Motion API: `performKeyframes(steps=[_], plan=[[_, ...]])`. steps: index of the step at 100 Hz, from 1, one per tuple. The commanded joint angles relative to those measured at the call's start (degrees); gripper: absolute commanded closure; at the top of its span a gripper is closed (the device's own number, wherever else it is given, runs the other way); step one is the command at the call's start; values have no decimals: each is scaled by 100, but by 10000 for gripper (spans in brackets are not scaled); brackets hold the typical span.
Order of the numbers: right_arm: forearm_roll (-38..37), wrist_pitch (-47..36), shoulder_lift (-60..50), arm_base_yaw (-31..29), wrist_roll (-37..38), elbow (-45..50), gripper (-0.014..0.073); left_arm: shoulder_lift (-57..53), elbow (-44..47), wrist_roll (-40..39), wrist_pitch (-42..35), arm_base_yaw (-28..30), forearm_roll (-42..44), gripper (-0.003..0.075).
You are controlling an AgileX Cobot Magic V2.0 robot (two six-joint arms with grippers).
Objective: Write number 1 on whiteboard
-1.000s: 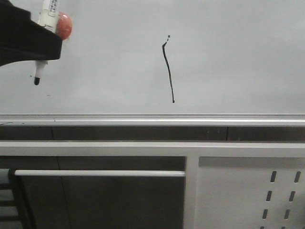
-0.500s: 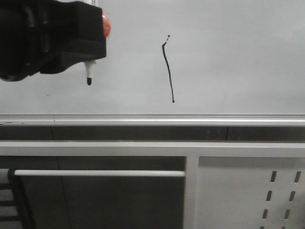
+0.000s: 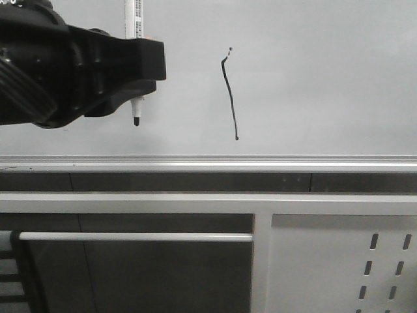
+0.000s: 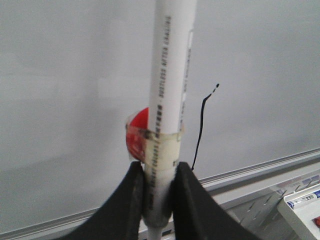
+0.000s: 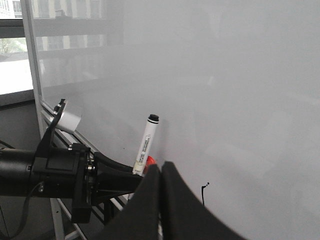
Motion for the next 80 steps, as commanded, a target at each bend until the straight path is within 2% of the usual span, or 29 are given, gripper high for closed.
performKeyframes(steps=[1, 22, 41, 56, 80], plan=[[-83, 156, -8, -1, -66, -144, 673, -84, -163, -419, -461, 182, 561, 738], [-83, 156, -8, -1, -66, -144, 673, 132, -163, -578, -517, 483, 854, 738], [-83, 156, -8, -1, -66, -144, 673, 486, -163, -578, -1179, 517, 854, 739], [-83, 178, -8, -1, -66, -144, 673, 541, -163, -671, -1255, 517, 854, 739], [-83, 225, -8, -1, 48, -144, 673, 552, -280, -1196, -1238, 521, 430, 739]])
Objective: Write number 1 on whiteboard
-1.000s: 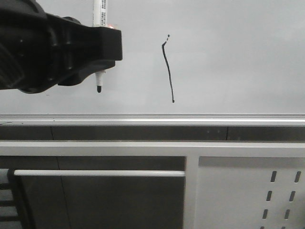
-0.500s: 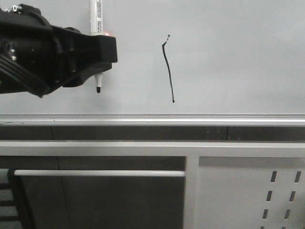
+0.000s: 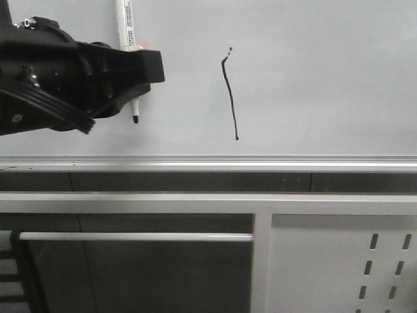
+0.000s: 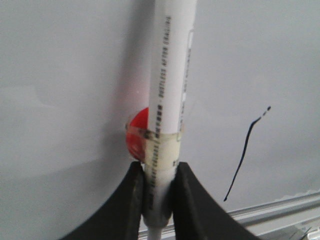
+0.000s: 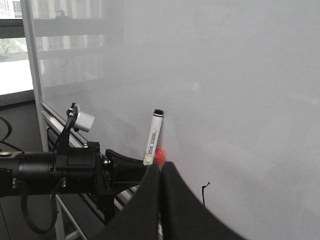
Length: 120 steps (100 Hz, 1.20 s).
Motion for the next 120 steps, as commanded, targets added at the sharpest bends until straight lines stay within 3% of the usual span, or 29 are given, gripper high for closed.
performKeyframes(steps=[1, 12, 34, 82, 104, 120], plan=[[-83, 219, -8, -1, 27, -144, 673, -133, -213, -241, -487, 17, -101, 739], [-83, 265, -8, -1, 59, -144, 673, -133, -334, -241, -293, 17, -101, 739], [-83, 318, -8, -1, 59, -144, 673, -133, -617, -241, 1086, 277, -101, 739], [-83, 422, -8, -1, 59, -144, 673, -143, -716, -220, 1162, 383, -101, 739], [-83, 435, -8, -1, 166, -144, 673, -143, -1315, -220, 2780, 786, 44, 739], [-83, 473, -8, -1, 166, -144, 673, -143, -1490, -220, 3026, 889, 293, 739]])
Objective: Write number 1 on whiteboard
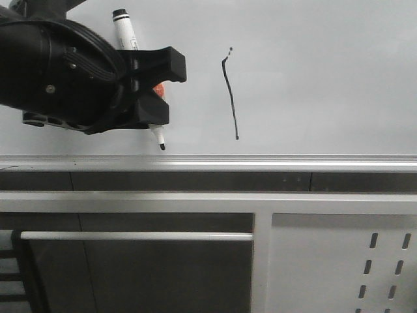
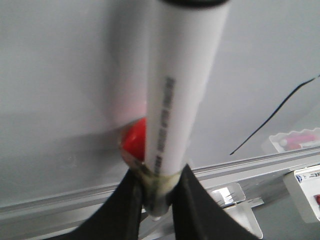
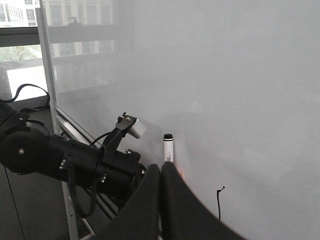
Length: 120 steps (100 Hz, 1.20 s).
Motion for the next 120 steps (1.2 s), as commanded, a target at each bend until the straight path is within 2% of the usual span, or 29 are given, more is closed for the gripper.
performKeyframes(steps=[1, 20, 40, 62, 93, 120], plan=[[-83, 251, -8, -1, 18, -144, 673, -143, -267, -64, -404, 92, 82, 739], [-83, 330, -8, -1, 18, -144, 673, -165, -267, -7, -314, 92, 149, 739], [-83, 389, -8, -1, 18, -144, 673, -469, -267, 6, -459, 92, 817, 739], [-83, 461, -8, -1, 18, -144, 673, -677, -267, 252, -604, 92, 829, 739], [-83, 661, -8, -1, 173, -144, 673, -677, -267, 280, -156, 92, 599, 739], [-83, 752, -8, -1, 173, -144, 673, -677, -267, 280, 309, 325, 575, 739]])
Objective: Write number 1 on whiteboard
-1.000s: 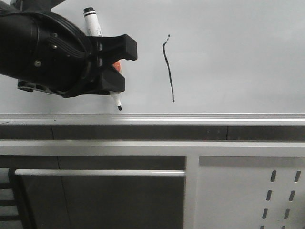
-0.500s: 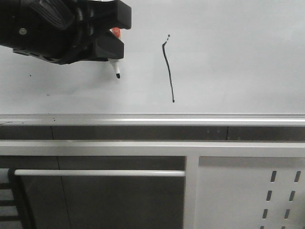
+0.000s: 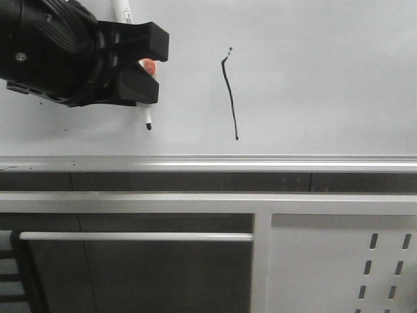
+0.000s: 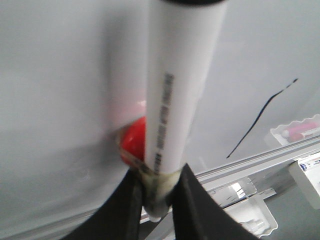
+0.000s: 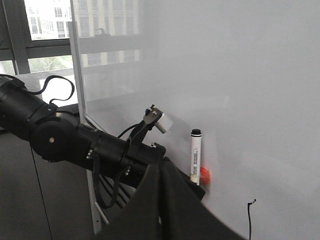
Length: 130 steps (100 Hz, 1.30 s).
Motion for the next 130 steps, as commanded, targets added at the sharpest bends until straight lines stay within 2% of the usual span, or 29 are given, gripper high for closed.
performKeyframes(steps=[1, 45, 60, 130], plan=[[-83, 238, -8, -1, 19, -144, 672, -203, -181, -41, -267, 48, -31, 739], [-83, 236, -8, -1, 19, -144, 672, -203, -181, -41, -287, 48, -21, 739], [-83, 236, -8, -1, 19, -144, 672, -203, -181, -38, -275, 37, 291, 739], [-83, 236, -8, -1, 19, -144, 672, -203, -181, -38, -253, 37, 270, 735]])
